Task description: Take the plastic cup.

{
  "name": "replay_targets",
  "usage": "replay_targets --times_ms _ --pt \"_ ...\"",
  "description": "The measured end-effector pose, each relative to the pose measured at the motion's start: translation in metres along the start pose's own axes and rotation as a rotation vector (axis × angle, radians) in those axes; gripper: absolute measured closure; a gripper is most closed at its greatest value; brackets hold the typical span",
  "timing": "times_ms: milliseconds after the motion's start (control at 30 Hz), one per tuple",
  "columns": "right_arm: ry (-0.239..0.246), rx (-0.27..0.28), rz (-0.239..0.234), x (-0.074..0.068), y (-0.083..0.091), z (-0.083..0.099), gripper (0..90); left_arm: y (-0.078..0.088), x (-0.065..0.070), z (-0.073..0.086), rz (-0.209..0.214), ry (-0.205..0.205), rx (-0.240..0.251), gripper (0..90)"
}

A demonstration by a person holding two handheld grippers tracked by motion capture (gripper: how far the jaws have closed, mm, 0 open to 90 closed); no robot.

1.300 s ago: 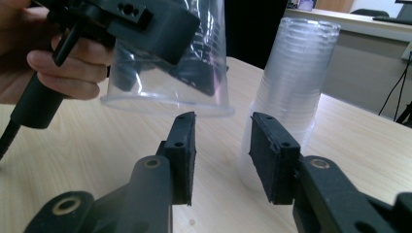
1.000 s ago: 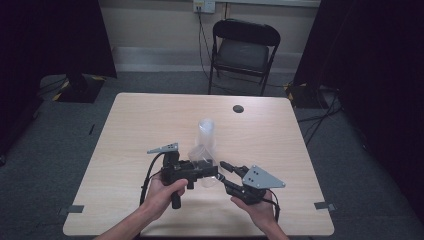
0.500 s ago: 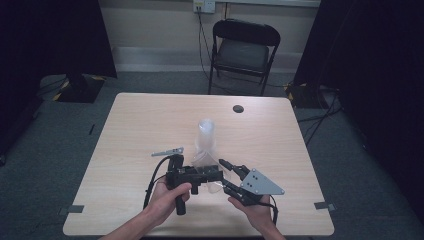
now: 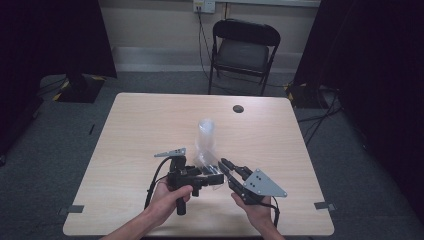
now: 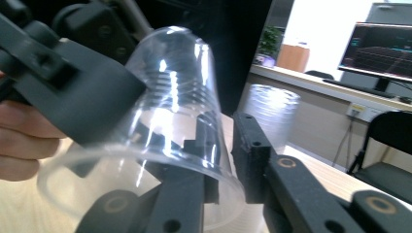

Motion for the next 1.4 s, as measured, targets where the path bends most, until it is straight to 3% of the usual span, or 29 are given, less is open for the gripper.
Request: replay_targets --times_ms 300,333,367,633,800,1000,1067,1167,1400 --pt "-0.009 -0.023 0.007 0.005 0.001 0.002 87.3 0.002 -0.002 0.000 -0.047 -0.059 -0.017 17.0" --pt "-0.011 -0.027 0.009 0.006 0.001 0.002 87.4 0.003 -0.003 0.000 -0.045 -0.049 -0.022 16.4" --pt "-0.016 -0.032 0.010 0.007 0.001 0.002 87.7 0.003 -0.004 -0.001 -0.038 -0.034 -0.029 17.5" --pt "-0.060 -0.081 0.026 0.013 0.001 0.006 88.3 0.005 -0.006 -0.002 -0.096 -0.106 -0.051 20.6" --pt "-0.083 -0.097 0.037 0.017 0.002 0.007 88.3 0.005 -0.004 -0.002 -0.094 -0.124 -0.072 24.0" --pt "-0.087 -0.131 0.063 0.023 0.003 0.009 88.0 0.004 -0.003 -0.002 -0.116 -0.183 -0.065 23.8" --pt "-0.101 -0.160 0.073 0.025 0.003 0.011 88.0 0.005 -0.005 -0.002 -0.148 -0.219 -0.057 23.6" --pt "-0.118 -0.189 0.072 0.027 0.004 0.013 88.5 0.010 -0.006 -0.004 -0.176 -0.240 -0.050 23.6" --pt "-0.182 -0.208 0.064 0.033 0.004 0.009 88.6 0.023 -0.006 -0.007 -0.247 -0.330 -0.032 23.6"
Point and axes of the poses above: each handheld gripper's, and its own axes: y roughly backward along the jaws, z roughly out of its underside, x roughly to its right, the point moved 3 cm from there along -y, roughly forward along the jaws, and after that the axes turned 2 degrees about -y, right-handed, at the moved point
